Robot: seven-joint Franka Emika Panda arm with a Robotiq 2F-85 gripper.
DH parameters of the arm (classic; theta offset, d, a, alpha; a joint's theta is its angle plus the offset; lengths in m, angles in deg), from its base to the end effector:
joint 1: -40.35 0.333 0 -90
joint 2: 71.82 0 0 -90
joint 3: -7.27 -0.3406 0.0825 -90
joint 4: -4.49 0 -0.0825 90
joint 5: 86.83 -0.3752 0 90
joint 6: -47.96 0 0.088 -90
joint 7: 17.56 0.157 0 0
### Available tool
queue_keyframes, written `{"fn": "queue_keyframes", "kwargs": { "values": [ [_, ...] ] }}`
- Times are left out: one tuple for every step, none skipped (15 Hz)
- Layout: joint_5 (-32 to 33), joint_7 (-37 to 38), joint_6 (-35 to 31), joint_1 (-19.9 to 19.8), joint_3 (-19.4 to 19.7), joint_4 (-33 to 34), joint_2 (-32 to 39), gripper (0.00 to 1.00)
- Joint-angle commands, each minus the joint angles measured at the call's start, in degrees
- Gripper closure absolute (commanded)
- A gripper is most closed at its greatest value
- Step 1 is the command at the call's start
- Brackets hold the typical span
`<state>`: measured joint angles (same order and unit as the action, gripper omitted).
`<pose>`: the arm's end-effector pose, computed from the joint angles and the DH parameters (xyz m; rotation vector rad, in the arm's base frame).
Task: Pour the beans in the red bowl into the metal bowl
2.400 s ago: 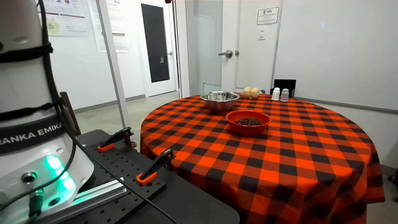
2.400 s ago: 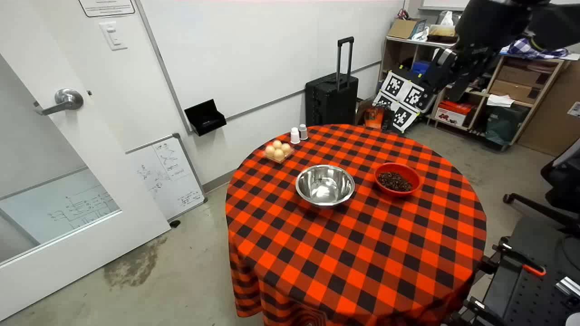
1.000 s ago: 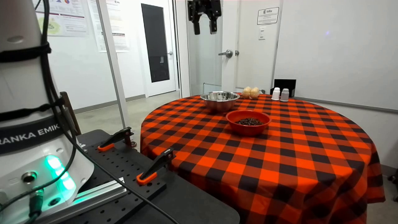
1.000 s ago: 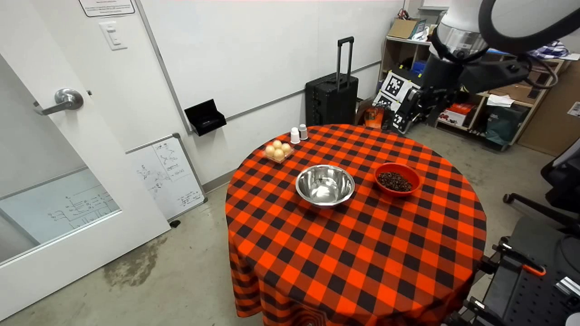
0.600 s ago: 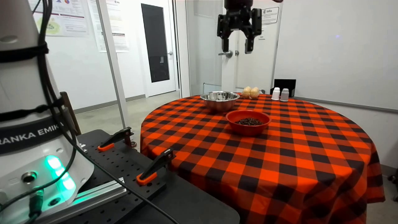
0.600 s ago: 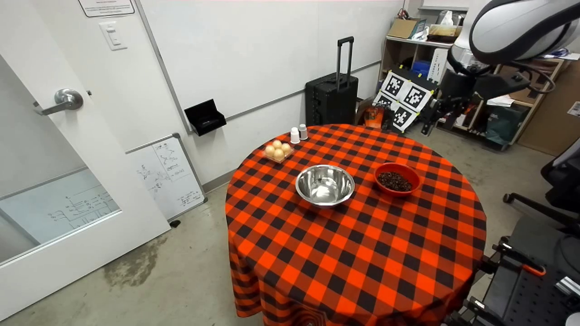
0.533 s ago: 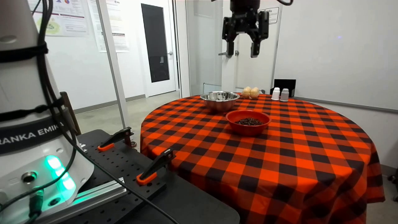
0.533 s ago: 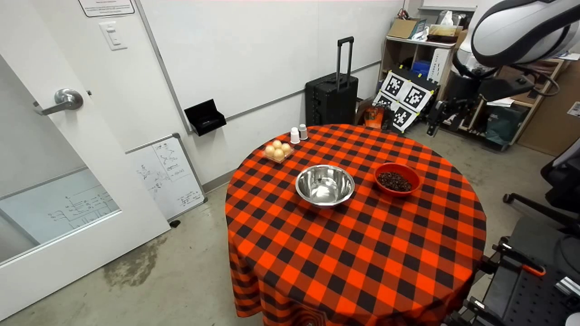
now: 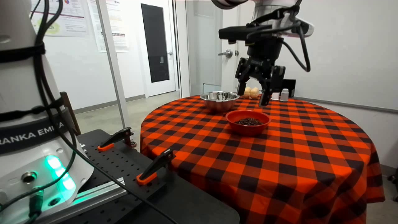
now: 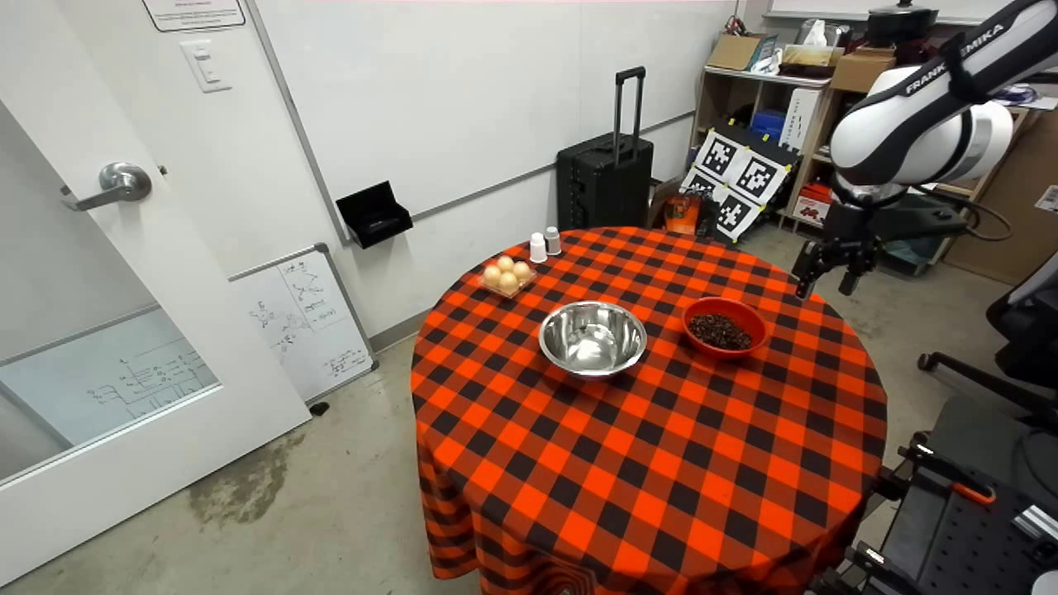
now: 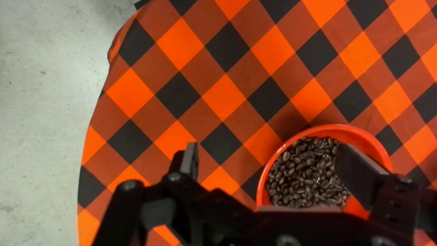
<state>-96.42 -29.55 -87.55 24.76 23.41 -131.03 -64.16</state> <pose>0.4158 -0.2504 0.2440 -2.9409 0.7064 0.1363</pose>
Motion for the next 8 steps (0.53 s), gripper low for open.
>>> {"fn": "queue_keyframes", "kwargs": {
  "values": [
    [-4.1, -2.8, 0.2, -1.0, -2.3, 3.8, 7.4, 0.00],
    [-4.4, -2.5, 0.0, -1.2, -2.9, 4.5, 9.1, 0.00],
    [-4.5, -2.4, 0.4, -1.4, -3.4, 5.3, 10.6, 0.00],
    [-3.8, -1.5, -0.6, -1.3, -3.8, 6.1, 12.4, 0.00],
    [-3.4, -0.8, -0.9, -1.4, -4.2, 6.9, 14.0, 0.00],
    [-3.4, 0.6, -1.8, -1.4, -4.4, 8.1, 15.9, 0.00],
    [-3.5, 1.6, -2.1, -1.4, -4.7, 9.2, 17.4, 0.00],
    [-3.8, 2.6, -2.3, -1.5, -5.0, 10.7, 19.1, 0.00]
  ]
}}
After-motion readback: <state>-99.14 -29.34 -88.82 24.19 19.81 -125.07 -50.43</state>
